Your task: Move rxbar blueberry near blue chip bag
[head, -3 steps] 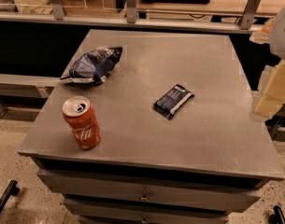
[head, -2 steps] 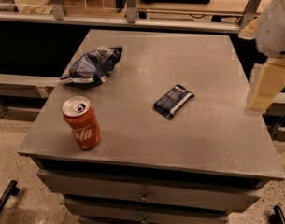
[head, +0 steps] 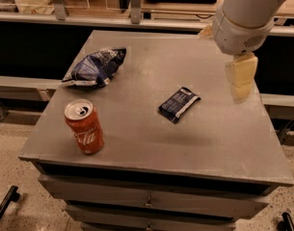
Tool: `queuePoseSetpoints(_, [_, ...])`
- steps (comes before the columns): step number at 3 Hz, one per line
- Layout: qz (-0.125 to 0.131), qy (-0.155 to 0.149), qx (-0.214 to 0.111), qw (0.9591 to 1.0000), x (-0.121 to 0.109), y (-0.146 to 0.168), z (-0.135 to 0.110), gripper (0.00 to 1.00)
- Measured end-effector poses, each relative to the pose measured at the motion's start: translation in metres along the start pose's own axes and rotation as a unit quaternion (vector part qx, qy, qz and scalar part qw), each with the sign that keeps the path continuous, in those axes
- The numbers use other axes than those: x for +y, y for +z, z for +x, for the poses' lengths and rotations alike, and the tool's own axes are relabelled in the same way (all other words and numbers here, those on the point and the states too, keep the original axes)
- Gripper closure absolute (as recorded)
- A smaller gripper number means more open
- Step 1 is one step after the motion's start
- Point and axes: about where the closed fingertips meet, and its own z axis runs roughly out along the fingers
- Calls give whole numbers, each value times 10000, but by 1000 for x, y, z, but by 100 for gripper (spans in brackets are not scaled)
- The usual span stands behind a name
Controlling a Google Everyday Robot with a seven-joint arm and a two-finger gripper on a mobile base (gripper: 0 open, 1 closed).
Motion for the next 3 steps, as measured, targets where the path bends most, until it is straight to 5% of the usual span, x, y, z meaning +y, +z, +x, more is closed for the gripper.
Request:
queuePoseSetpoints(1, [-251, -841, 71, 9961, -5, 24, -27, 0])
queuePoseSetpoints(3, [-789, -2047, -326, 9751, 11, 83, -88, 0])
